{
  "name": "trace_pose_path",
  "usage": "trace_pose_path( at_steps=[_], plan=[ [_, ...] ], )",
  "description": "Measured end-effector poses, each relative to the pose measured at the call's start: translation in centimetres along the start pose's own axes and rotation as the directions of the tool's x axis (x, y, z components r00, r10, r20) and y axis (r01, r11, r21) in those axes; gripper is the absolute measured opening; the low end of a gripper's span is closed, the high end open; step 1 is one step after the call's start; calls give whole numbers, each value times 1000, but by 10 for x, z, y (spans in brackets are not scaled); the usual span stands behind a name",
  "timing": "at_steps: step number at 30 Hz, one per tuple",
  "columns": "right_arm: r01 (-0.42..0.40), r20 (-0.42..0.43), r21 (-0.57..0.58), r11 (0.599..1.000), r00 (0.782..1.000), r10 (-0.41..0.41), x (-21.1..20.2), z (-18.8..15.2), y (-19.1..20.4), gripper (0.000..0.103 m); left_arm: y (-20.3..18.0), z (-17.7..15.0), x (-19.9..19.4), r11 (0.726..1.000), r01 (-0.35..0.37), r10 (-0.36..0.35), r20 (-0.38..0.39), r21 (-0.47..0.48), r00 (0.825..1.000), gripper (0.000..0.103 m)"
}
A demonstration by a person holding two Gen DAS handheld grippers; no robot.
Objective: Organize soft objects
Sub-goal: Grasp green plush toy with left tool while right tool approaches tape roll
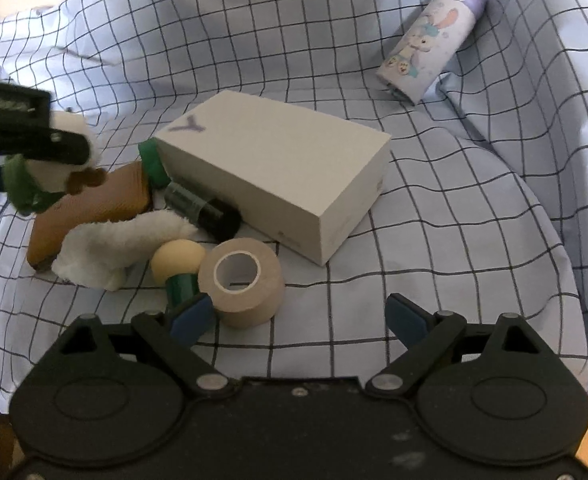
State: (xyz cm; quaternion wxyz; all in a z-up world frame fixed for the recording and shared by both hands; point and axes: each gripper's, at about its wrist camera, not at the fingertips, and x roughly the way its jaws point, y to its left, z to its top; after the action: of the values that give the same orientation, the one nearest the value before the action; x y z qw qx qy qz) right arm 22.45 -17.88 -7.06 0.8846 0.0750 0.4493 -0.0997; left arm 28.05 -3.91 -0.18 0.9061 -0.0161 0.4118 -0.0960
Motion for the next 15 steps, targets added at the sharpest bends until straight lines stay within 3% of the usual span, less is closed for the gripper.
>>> trace_pose_path(
  at_steps=[6, 15],
  plan=[
    [24, 8, -39, 999, 1000, -24, 8, 5, 11, 93, 15, -15, -11, 999, -32, 32, -1, -22, 999, 65],
    [51, 2, -72, 996, 999, -51, 23, 12, 19, 89, 26, -36, -19, 998, -22, 20, -38, -51, 999, 65]
  ],
)
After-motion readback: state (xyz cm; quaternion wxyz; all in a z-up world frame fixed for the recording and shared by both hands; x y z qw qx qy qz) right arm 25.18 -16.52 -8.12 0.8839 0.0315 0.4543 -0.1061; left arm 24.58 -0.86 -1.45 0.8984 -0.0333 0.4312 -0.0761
